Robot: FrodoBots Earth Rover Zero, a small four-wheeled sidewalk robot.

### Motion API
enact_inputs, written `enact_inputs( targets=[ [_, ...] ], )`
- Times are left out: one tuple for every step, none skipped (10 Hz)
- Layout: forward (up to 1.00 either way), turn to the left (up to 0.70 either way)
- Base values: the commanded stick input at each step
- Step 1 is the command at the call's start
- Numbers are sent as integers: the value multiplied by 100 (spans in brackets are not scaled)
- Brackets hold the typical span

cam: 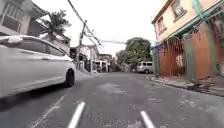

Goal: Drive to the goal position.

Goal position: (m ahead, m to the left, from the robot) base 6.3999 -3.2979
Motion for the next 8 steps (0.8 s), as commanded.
enact_inputs(
  targets=[
    [70,0],
    [70,0],
    [70,0],
    [70,0],
    [70,0],
    [70,0],
    [70,0],
    [70,0]
  ],
)
